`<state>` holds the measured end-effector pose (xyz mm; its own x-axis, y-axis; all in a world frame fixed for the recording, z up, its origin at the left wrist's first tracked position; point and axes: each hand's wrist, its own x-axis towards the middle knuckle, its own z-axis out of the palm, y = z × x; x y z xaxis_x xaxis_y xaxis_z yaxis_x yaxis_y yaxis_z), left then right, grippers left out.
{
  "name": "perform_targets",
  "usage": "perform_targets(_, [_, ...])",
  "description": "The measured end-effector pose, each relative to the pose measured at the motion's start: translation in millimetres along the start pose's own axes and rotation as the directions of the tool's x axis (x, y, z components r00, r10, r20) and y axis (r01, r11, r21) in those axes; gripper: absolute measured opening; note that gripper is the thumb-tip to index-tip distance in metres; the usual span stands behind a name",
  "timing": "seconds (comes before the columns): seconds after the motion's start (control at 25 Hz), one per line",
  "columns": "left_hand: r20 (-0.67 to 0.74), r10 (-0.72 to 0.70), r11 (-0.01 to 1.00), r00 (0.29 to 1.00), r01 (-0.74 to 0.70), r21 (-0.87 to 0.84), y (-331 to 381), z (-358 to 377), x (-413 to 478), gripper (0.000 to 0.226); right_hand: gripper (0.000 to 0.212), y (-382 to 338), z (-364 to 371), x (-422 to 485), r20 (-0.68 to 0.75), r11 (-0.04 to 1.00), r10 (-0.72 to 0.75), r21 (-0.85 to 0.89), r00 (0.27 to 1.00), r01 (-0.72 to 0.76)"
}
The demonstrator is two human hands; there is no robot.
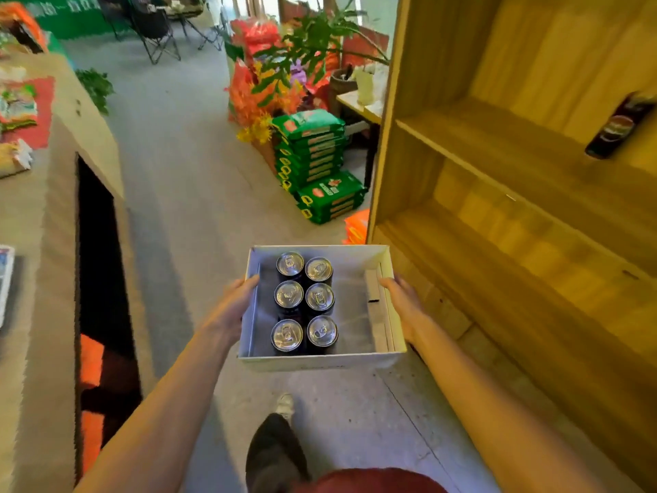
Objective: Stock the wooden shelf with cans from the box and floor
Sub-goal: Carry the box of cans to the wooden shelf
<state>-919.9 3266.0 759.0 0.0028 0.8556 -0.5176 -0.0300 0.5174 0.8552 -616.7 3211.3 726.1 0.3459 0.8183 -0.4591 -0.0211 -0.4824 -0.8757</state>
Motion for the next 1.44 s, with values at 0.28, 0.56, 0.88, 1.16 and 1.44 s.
perform_targets(0.28, [0.451, -0.037, 0.978, 0.892, -0.060, 0.201, 75.2, 75.0, 130.7, 0.023, 0.033, -11.9, -5.6, 20.0, -0.435, 0.953, 0.145, 0.303, 0.889, -0.008])
perform_targets(0.56, [0.605, -0.126, 0.923, 0.786, -0.130, 0.362, 99.1, 149.2, 171.2, 0.016, 0.047, -10.8, -7.1, -19.4, -0.642, 0.894, 0.300, 0.448, 0.705, 0.028])
perform_targets(0.88, [0.614, -0.241, 0.860, 0.752, -0.127, 0.494, 50.8, 182.4, 166.3, 0.035, 0.037, 28.9, -20.5, -52.0, -0.658, 0.858, 0.422, 0.511, 0.624, -0.041])
perform_targets(1.16, [0.540, -0.340, 0.815, 0.770, -0.045, 0.577, -8.3, 200.3, 194.1, 0.036, 0.019, 82.2, -20.3, -30.3, -0.660, 0.819, 0.499, 0.572, 0.561, -0.055])
perform_targets(1.44, [0.549, -0.368, 0.763, 0.750, -0.093, 0.639, -123.3, 241.3, 286.7, 0.037, 0.022, 206.6, -13.0, 63.3, -0.663, 0.788, 0.560, 0.612, 0.497, -0.072])
